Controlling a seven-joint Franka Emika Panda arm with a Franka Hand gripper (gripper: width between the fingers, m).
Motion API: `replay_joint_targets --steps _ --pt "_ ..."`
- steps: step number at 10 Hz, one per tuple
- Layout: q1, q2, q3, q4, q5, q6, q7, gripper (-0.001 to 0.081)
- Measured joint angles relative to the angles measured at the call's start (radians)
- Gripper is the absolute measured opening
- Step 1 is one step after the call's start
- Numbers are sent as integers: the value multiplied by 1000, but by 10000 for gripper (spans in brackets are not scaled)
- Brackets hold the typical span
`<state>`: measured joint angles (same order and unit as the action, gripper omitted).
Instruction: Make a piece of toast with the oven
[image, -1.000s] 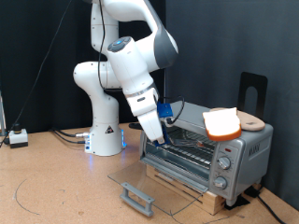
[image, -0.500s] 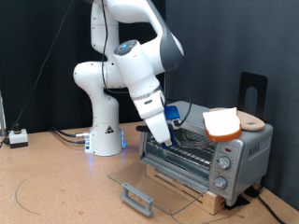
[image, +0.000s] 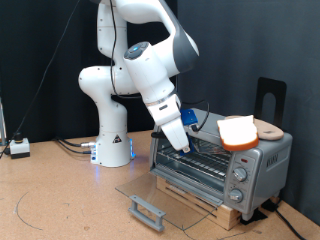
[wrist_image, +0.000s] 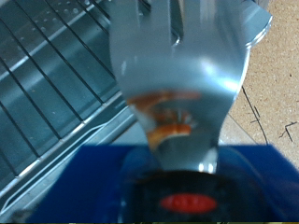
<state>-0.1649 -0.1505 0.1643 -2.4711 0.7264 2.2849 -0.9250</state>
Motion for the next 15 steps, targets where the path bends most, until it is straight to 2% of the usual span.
replay_joint_targets --steps 3,6,15 --pt "-5 -37 -25 19 8 -59 -15 424" --pt "-5 -57 -27 23 8 -63 -15 424" --pt "23 -56 46 14 42 6 -18 424"
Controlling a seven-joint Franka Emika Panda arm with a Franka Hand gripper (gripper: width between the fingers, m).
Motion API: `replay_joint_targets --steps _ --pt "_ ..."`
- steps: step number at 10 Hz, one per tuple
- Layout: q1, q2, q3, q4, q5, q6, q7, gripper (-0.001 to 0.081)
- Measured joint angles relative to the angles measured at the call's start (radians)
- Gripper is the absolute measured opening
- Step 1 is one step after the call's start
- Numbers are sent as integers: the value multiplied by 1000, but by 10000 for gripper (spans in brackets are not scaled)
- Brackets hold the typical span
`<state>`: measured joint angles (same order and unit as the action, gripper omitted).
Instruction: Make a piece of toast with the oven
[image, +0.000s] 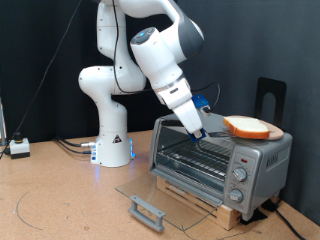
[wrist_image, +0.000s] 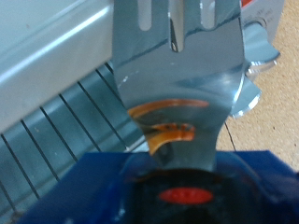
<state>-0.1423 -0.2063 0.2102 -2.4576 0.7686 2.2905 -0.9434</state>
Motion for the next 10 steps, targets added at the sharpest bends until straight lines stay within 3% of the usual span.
replay_joint_targets --steps 10 --pt "24 0 48 -2 34 0 0 424"
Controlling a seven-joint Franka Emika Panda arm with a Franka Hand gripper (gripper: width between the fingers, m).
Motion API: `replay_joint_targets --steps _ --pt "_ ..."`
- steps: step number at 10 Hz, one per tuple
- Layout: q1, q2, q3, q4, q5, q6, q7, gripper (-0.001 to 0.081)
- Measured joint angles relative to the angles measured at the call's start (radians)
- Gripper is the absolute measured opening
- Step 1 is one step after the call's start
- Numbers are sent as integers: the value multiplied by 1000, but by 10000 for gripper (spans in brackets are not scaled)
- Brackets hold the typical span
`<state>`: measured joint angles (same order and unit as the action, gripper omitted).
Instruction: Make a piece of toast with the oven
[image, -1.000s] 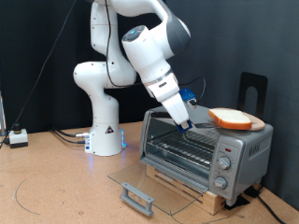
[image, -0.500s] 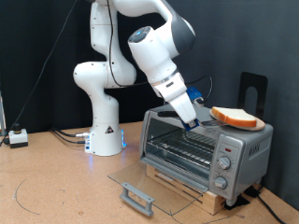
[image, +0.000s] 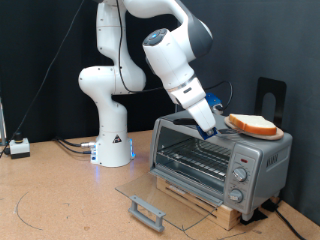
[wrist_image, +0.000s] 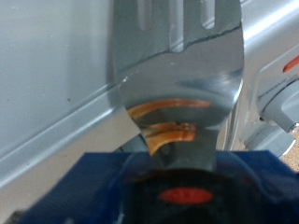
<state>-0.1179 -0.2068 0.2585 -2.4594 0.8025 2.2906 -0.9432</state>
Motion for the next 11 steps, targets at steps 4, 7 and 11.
replay_joint_targets --steps 4,7,11 --pt "1 -1 25 -5 0 5 2 424" --pt "1 -6 34 -5 0 6 2 424" --pt "0 -18 52 2 -85 16 57 424"
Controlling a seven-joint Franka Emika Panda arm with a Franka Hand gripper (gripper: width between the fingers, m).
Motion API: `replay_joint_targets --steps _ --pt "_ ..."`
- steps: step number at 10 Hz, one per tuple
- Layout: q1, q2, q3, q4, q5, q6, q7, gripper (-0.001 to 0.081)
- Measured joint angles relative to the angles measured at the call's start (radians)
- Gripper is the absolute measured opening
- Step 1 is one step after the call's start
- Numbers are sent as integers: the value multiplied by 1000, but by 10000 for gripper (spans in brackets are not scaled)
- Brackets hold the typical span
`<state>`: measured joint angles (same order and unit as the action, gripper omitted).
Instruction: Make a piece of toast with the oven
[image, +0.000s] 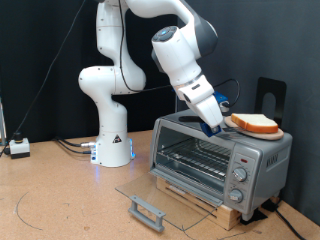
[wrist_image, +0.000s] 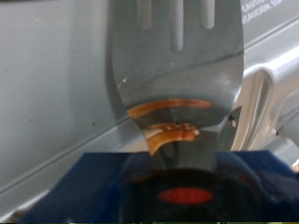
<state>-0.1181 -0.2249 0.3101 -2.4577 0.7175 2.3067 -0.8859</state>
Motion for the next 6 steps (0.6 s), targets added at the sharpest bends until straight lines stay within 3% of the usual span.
replay_joint_targets --steps 2,6 --pt "0 0 17 6 -59 1 66 424" --pt "6 -5 25 3 -52 -41 68 424"
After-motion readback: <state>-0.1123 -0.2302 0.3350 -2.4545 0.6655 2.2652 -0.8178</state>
